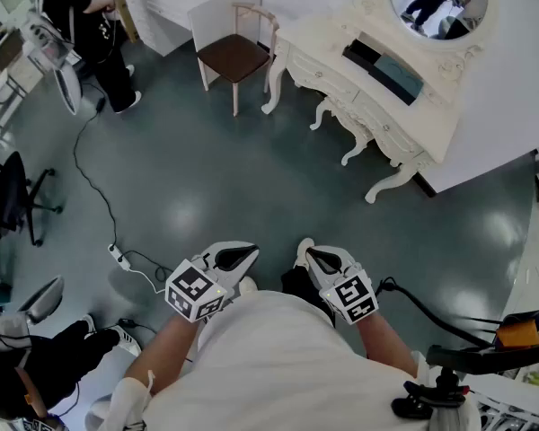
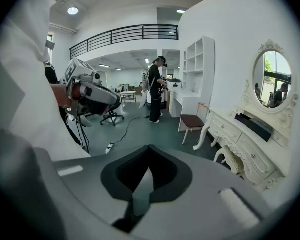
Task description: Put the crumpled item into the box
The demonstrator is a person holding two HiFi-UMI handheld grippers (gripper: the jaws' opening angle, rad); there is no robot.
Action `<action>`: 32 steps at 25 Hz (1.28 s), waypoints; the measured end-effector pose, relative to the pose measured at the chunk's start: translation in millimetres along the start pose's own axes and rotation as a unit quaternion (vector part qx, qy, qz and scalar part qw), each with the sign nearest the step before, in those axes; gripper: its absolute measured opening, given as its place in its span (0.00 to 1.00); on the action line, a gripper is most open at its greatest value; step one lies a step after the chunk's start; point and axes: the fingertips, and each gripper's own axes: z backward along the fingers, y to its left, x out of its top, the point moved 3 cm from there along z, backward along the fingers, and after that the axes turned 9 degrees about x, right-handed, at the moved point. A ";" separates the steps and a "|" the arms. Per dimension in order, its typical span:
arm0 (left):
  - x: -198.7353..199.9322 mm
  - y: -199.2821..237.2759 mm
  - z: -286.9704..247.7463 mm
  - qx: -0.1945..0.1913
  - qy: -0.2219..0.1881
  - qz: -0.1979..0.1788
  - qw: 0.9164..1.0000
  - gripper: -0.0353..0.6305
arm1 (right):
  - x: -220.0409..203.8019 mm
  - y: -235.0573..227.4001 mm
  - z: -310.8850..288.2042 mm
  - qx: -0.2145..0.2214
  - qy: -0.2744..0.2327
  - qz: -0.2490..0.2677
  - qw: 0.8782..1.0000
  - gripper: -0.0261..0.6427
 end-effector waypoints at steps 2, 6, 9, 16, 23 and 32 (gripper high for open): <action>0.3 0.3 3.4 0.000 -0.002 -0.001 1.000 0.05 | 1.6 3.9 -0.3 -0.001 -0.003 0.002 1.000 0.04; -0.1 -4.5 6.3 -0.003 -0.002 -0.006 1.000 0.05 | 2.1 10.3 6.8 -0.010 -0.001 -0.001 1.000 0.04; 3.0 -13.6 -0.9 -0.013 -0.003 -0.015 1.000 0.05 | 0.5 7.7 15.7 -0.019 -0.006 -0.001 1.000 0.04; 10.7 -19.0 -20.2 -0.015 -0.007 -0.025 1.000 0.05 | -2.8 -8.5 20.5 -0.026 -0.015 0.001 1.000 0.04; 34.5 -14.2 -75.5 -0.006 0.008 -0.028 1.000 0.05 | -9.8 -73.8 33.7 -0.029 -0.022 -0.016 0.999 0.04; 112.1 -10.3 -198.7 0.007 0.016 -0.049 0.999 0.10 | 1.1 -213.5 69.1 -0.026 -0.042 -0.024 0.998 0.09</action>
